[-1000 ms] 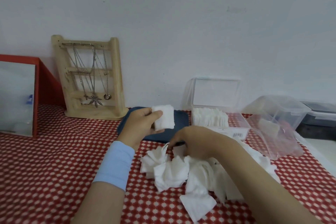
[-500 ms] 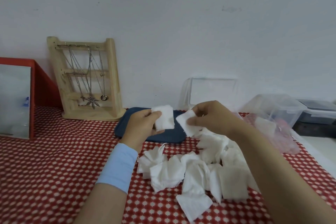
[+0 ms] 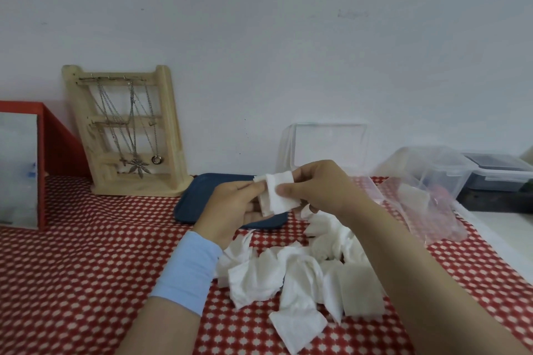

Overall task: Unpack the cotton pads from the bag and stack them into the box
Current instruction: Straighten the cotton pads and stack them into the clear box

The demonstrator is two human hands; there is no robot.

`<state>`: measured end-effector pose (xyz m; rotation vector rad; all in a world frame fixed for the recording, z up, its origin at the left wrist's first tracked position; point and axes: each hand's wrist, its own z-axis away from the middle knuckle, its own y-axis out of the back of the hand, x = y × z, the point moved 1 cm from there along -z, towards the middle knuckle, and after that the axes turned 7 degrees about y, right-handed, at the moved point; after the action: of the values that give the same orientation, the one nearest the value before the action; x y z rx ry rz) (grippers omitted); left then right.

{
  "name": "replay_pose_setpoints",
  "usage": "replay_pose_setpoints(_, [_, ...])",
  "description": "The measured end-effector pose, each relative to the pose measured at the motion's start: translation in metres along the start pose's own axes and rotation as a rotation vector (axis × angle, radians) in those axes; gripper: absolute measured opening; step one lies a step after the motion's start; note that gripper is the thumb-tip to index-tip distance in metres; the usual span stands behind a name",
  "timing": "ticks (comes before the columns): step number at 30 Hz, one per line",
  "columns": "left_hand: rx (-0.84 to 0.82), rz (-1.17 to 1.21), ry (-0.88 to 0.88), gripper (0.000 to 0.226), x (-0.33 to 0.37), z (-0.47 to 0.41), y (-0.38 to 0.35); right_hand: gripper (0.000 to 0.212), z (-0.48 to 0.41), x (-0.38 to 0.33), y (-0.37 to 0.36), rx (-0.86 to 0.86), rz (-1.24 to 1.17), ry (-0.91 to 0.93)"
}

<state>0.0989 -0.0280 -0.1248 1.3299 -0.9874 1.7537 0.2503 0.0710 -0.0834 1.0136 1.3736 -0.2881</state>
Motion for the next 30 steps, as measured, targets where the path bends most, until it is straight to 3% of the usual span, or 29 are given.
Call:
replay_pose_setpoints(9, [-0.038,-0.009,0.072,0.032,0.005,0.002,0.004,0.016,-0.002,0.001,-0.013,0.038,0.08,0.013])
replay_pose_setpoints(12, [-0.118,-0.009,0.08,0.032,0.011,0.006,0.006,0.033,-0.001,0.001,-0.016,0.085,0.101,0.012])
replay_pose_setpoints(14, [-0.152,-0.112,0.039,0.029,0.014,0.009,0.012,0.041,-0.001,0.002,-0.018,0.026,-0.04,-0.026])
replay_pose_setpoints(17, [-0.169,-0.177,0.053,0.032,0.017,0.009,0.023,0.019,0.001,0.001,-0.022,-0.094,-0.261,-0.052])
replay_pose_setpoints(19, [-0.147,-0.194,0.073,0.029,0.019,0.009,0.031,0.015,0.001,0.0,-0.027,-0.07,-0.299,-0.04])
replay_pose_setpoints(22, [-0.017,-0.122,0.07,0.014,0.02,0.008,0.044,0.009,-0.003,-0.002,-0.036,0.042,-0.103,0.029])
replay_pose_setpoints(24, [0.114,-0.047,0.051,0.006,0.02,0.006,0.055,0.021,-0.006,-0.003,-0.04,0.0,0.143,0.156])
replay_pose_setpoints(28, [0.266,0.051,-0.008,0.005,0.02,0.005,0.071,0.042,-0.005,-0.007,-0.058,-0.533,0.679,0.265])
replay_pose_setpoints(30, [0.28,0.079,-0.031,0.008,0.021,0.005,0.071,0.037,-0.008,-0.004,-0.069,-0.608,0.78,0.291])
